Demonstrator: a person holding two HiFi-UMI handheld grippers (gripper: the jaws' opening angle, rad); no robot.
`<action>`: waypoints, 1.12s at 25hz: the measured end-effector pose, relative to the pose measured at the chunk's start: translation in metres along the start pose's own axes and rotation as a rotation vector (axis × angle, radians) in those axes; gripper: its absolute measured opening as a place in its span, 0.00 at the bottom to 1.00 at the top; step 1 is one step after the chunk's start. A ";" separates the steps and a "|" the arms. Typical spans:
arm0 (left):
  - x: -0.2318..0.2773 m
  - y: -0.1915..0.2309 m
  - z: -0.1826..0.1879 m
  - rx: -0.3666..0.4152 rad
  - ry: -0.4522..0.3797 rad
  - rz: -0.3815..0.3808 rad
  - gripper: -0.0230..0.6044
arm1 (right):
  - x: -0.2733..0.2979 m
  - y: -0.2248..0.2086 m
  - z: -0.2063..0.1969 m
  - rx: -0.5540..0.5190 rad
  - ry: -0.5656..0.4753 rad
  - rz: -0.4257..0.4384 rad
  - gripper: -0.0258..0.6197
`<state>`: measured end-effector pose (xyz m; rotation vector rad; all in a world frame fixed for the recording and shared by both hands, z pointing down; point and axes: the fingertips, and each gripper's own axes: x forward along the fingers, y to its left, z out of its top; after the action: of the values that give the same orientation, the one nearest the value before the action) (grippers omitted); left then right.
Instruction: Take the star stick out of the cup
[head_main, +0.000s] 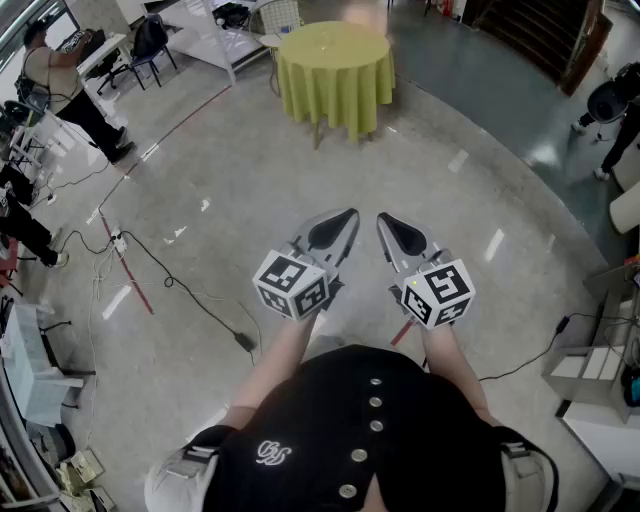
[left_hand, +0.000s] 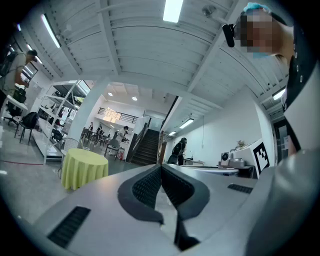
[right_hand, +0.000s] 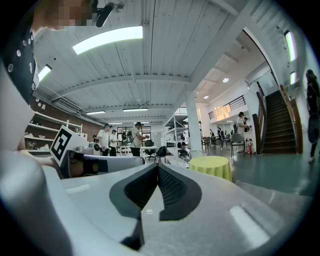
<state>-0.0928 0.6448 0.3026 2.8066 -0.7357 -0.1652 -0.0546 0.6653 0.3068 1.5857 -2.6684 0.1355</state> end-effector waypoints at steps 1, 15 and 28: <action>-0.001 0.001 -0.002 -0.013 0.000 -0.004 0.05 | 0.001 0.002 -0.001 -0.003 -0.003 0.000 0.04; -0.010 0.013 -0.011 -0.027 0.025 -0.030 0.05 | 0.008 0.008 -0.010 -0.009 0.009 0.008 0.04; -0.027 0.032 -0.010 -0.003 0.036 -0.058 0.05 | 0.032 0.028 -0.008 0.053 -0.041 -0.004 0.04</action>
<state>-0.1296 0.6325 0.3218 2.8223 -0.6455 -0.1257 -0.0947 0.6513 0.3159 1.6260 -2.7140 0.1765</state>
